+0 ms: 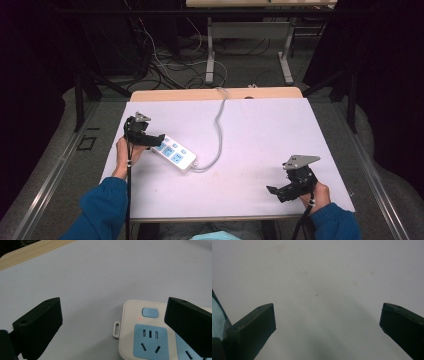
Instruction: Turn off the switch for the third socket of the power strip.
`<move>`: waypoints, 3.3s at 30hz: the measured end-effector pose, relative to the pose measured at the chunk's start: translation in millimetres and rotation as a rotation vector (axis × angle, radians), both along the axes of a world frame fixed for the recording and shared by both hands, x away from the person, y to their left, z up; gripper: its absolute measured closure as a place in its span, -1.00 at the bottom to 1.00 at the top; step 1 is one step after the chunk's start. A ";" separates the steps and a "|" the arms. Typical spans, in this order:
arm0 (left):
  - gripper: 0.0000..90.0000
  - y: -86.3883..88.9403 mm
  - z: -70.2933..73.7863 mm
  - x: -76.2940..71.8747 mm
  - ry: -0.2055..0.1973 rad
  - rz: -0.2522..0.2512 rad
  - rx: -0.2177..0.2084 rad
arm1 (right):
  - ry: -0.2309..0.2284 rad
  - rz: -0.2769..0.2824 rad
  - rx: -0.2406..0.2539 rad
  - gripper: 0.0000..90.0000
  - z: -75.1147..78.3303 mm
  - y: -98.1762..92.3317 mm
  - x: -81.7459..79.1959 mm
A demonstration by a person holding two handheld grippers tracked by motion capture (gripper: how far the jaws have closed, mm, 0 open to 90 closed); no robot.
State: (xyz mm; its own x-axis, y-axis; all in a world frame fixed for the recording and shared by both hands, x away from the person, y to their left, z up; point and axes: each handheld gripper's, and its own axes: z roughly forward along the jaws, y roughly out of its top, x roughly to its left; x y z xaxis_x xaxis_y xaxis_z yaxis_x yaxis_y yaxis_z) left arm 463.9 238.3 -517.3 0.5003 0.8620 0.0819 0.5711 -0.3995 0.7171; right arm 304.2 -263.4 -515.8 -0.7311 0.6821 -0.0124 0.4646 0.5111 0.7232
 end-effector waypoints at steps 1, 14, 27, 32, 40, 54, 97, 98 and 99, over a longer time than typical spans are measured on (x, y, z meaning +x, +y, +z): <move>-0.87 -0.1 -0.6 0.7 -0.001 -0.003 -0.003 | -0.001 0.004 0.002 -1.00 -0.1 -0.1 0.1; 0.03 -6.9 -3.5 5.0 0.031 -0.052 -0.027 | -0.001 0.001 -0.003 -1.00 0.0 -0.1 0.3; 0.89 -11.2 -2.7 0.2 0.054 -0.108 -0.083 | -0.004 0.000 -0.006 -1.00 -0.2 -0.3 0.3; 1.00 -12.8 -2.3 -1.0 0.061 -0.137 -0.089 | -0.003 0.003 -0.008 -1.00 -0.1 -0.4 0.5; 1.00 -17.1 -5.7 -1.3 0.087 -0.160 -0.076 | 0.003 0.004 -0.008 -0.99 -0.2 -0.9 0.7; 1.00 -23.0 -13.9 -0.9 0.093 -0.151 -0.064 | -0.002 0.002 -0.004 -0.99 -0.8 -0.3 0.8; 1.00 -29.2 -12.7 -3.4 0.069 -0.170 0.015 | -0.002 -0.004 -0.008 -0.99 -1.2 -0.2 0.8; 1.00 -29.2 -12.7 -3.5 0.069 -0.170 0.015 | -0.004 -0.004 -0.008 -0.99 -1.0 -0.2 0.5; 1.00 -29.5 -12.7 -3.6 0.070 -0.170 0.015 | -0.004 -0.004 -0.008 -0.99 -1.0 -0.2 0.5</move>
State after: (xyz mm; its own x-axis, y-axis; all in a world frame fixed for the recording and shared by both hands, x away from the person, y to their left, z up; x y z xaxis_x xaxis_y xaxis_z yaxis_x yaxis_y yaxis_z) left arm 460.3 208.8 -530.1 0.6439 0.7632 0.0540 0.5422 -0.5050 0.6715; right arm 304.8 -263.7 -516.8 -0.7280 0.6852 -0.0209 0.4640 0.5150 0.7207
